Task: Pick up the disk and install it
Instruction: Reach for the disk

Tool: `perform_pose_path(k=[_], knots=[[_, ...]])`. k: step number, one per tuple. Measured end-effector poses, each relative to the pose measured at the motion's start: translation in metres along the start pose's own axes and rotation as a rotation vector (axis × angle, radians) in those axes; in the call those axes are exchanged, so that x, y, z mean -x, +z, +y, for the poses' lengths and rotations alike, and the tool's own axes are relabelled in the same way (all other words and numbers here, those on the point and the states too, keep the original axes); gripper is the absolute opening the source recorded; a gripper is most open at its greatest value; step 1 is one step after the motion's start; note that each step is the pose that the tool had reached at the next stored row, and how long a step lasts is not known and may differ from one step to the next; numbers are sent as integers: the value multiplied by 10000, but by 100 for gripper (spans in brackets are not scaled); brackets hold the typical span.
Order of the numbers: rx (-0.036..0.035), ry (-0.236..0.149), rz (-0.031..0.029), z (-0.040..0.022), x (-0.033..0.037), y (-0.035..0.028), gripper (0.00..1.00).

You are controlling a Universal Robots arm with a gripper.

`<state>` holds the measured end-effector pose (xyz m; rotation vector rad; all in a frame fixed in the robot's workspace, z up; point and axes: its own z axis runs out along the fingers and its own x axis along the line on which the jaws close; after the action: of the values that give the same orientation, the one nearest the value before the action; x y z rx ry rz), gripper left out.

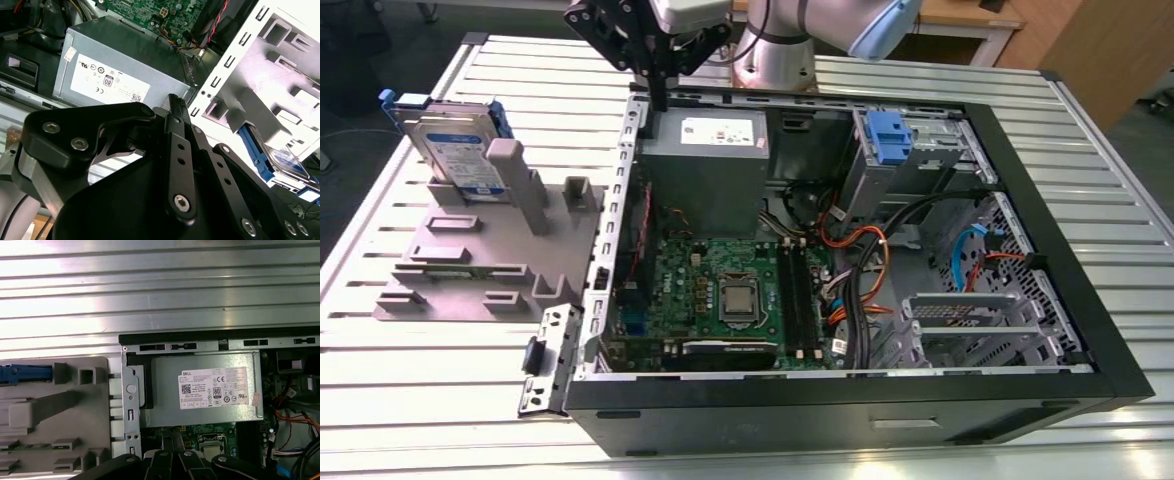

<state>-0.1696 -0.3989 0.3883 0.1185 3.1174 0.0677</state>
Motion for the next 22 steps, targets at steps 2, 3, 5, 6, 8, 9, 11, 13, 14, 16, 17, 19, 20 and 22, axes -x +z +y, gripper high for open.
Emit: perform_pose_path(k=[2,3,5,6,8,9,11,13,14,16,17,19,20,22], knots=[[0,-2,0,0,-3,0,11],[-1,-2,0,0,-3,0,11],[-1,-1,0,0,-7,0,11],[-1,0,0,-1,-11,0,11],[0,-1,0,-1,-19,0,11],[0,-1,0,-1,-21,-1,11],[-1,-2,0,-2,-24,-1,11],[-1,-1,0,-2,-29,-1,11],[-1,-1,0,-2,-32,-1,11],[0,-1,0,-3,-37,-1,11],[-1,-2,0,-3,-38,-1,11],[-1,-1,0,-3,-41,-1,11],[-1,-1,0,-3,-42,-1,11],[-1,0,0,-3,-46,-1,11]])
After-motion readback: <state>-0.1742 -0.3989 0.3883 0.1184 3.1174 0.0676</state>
